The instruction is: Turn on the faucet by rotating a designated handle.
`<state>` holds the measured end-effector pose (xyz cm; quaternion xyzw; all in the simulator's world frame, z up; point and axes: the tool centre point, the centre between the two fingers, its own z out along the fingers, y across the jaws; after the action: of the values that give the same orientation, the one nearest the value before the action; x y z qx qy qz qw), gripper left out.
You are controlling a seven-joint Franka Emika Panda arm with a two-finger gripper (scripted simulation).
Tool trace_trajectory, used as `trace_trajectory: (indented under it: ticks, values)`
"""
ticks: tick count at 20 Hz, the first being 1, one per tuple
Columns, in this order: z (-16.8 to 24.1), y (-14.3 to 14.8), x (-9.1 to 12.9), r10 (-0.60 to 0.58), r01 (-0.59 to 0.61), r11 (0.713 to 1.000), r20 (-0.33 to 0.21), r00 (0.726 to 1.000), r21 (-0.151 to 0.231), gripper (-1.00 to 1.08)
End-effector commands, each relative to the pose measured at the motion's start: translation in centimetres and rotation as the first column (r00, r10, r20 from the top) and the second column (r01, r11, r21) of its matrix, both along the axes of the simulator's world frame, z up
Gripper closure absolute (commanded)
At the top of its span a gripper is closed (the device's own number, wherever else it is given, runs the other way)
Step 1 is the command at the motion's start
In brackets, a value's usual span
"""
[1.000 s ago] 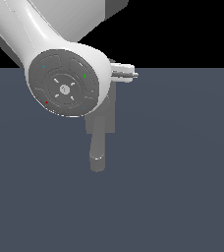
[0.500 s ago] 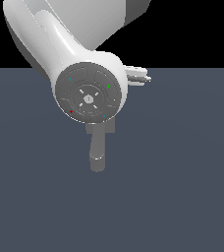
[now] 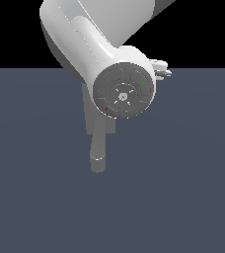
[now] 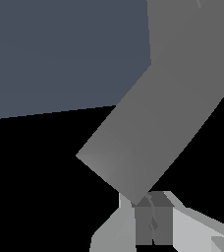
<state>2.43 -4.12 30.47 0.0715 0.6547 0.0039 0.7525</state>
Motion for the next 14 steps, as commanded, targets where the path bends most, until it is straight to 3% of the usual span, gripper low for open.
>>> trace_trajectory:
  ticks: [1, 2, 14]
  values:
    - [-3.2, 5.3, 2.8, 0.091, -0.096, 0.993, -0.072, 0.993, -0.072, 1.08]
    - [0.0, 0.7, 0.1, 0.043, -0.043, 0.999, -0.002, 0.999, -0.021, 1.08]
    - [-3.4, -1.0, 0.4, 0.09, -0.095, 0.993, -0.071, 0.993, -0.072, 1.08]
